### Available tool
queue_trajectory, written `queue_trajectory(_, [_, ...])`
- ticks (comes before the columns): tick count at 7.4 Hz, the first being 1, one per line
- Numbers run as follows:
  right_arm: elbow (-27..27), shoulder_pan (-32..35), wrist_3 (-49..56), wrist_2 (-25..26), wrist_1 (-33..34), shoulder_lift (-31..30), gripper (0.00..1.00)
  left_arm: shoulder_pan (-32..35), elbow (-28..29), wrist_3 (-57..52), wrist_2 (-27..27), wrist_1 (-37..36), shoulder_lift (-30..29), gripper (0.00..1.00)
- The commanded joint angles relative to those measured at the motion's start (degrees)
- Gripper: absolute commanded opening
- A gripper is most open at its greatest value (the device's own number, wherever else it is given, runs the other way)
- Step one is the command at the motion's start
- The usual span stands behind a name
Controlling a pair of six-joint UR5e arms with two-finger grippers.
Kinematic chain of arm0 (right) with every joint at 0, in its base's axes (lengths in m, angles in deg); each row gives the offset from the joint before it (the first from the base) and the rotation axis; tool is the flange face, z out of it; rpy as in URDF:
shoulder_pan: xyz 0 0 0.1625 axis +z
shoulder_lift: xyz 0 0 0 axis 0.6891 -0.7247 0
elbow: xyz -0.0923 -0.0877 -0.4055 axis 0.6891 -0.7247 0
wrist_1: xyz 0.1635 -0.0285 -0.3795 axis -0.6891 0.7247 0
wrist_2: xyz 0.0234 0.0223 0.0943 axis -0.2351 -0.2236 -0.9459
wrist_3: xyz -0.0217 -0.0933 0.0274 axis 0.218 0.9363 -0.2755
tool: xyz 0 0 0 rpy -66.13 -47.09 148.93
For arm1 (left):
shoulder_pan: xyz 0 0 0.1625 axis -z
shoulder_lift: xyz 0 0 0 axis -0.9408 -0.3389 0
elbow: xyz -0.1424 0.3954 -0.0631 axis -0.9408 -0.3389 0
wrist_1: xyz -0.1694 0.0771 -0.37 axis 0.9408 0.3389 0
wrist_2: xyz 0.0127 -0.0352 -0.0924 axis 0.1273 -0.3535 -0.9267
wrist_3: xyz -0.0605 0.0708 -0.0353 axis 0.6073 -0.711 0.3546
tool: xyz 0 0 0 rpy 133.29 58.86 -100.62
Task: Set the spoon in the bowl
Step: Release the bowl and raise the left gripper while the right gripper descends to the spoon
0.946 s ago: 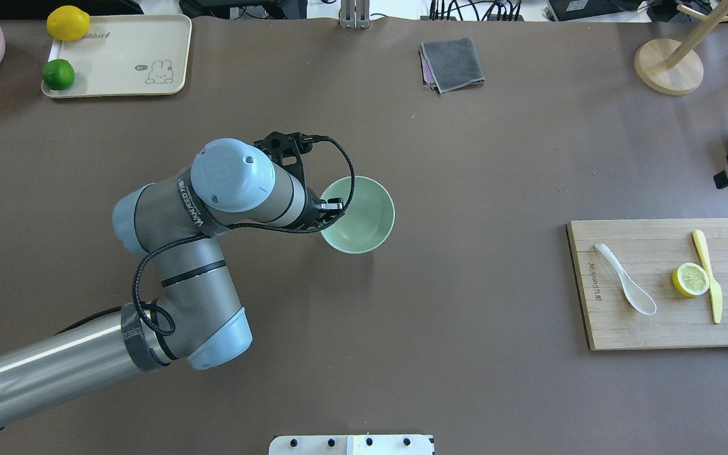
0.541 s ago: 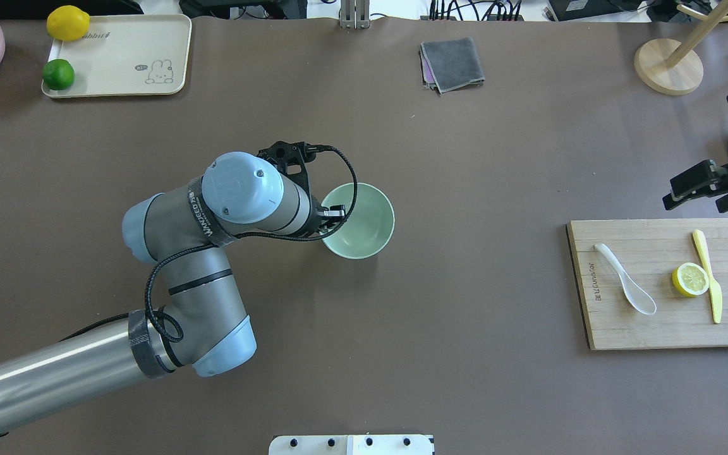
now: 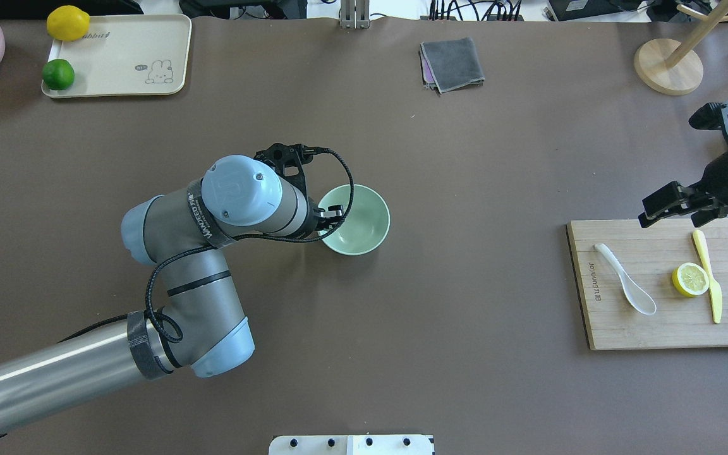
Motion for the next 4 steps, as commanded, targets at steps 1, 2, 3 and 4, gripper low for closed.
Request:
queue_trajectory(1, [-0.53, -0.91, -0.01, 0.33, -0.01, 0.01, 1.00, 0.42, -1.13, -0.09, -0.13, 0.06, -0.06, 0.73])
queue_trajectory(2, [-0.62, -1.26, -0.01, 0.24, -0.01, 0.09, 1.00, 2.51, -3.31, -0.27, -0.83, -0.12, -0.06, 0.80])
queue_trajectory(3, [-0.62, -2.22, 0.25, 0.50, -0.09, 0.01, 1.00, 5.41, -6.29, -2.10, -4.49, -0.99, 0.28, 0.96])
queue_trajectory(4, [-0.62, -3.97, 1.21, 0.77, -0.10, 0.53, 1.00, 8.57, -9.46, -3.60, -8.09, -4.39, 1.07, 0.97])
